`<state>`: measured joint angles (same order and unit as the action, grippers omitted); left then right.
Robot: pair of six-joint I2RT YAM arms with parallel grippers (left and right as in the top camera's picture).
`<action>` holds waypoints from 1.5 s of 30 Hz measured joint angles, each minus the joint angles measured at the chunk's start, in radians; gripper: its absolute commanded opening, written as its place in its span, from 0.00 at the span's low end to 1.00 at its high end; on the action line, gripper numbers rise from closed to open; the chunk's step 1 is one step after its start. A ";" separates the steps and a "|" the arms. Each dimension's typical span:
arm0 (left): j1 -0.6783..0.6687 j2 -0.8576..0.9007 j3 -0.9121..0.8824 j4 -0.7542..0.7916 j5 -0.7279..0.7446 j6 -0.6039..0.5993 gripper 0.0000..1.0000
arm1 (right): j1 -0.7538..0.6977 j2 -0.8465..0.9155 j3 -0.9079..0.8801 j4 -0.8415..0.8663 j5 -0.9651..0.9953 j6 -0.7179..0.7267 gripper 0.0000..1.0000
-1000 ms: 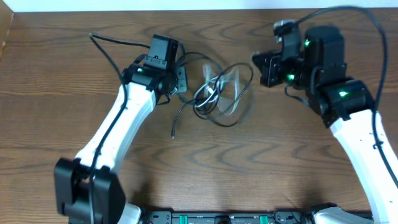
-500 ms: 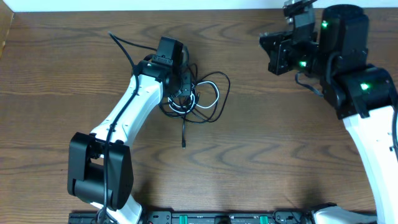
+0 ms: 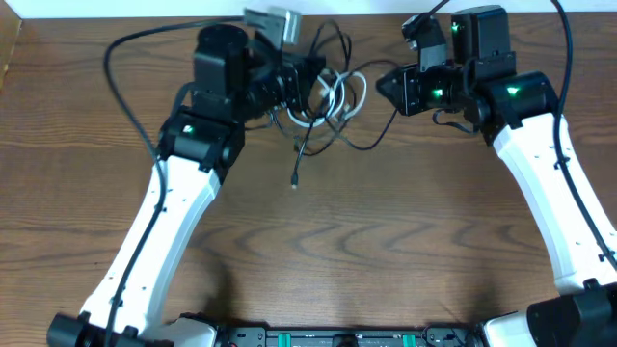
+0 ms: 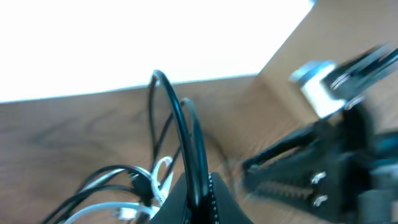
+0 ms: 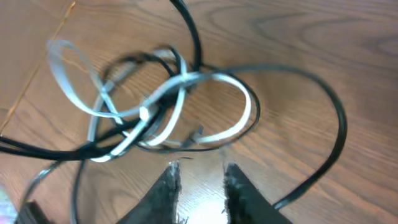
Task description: Untangle cables
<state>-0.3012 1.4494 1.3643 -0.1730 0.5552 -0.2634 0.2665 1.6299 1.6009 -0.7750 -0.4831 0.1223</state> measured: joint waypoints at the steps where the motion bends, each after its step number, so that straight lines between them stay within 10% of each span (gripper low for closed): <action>1: 0.000 -0.006 0.000 0.013 -0.001 -0.027 0.07 | 0.000 0.002 0.000 0.002 -0.004 -0.008 0.48; 12: 0.000 -0.003 0.002 0.043 -0.031 -0.438 0.07 | 0.018 0.032 0.000 0.029 -0.166 -0.169 0.68; 21: 0.000 -0.003 0.002 0.044 0.148 -0.507 0.07 | 0.031 0.116 0.000 0.197 -0.372 -0.414 0.67; 27: 0.000 -0.003 0.002 0.045 0.217 -0.529 0.08 | 0.049 0.172 0.000 0.317 -0.434 -0.459 0.54; 33: 0.000 -0.003 0.002 0.050 0.238 -0.548 0.07 | 0.077 0.224 0.000 0.418 -0.446 -0.402 0.01; 45: 0.090 -0.003 0.005 -0.250 -0.006 -0.417 0.07 | -0.029 0.192 0.000 0.388 -0.430 -0.163 0.01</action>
<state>-0.2111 1.4460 1.3697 -0.4229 0.5495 -0.6800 0.2379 1.8221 1.6005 -0.3866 -0.9134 -0.0402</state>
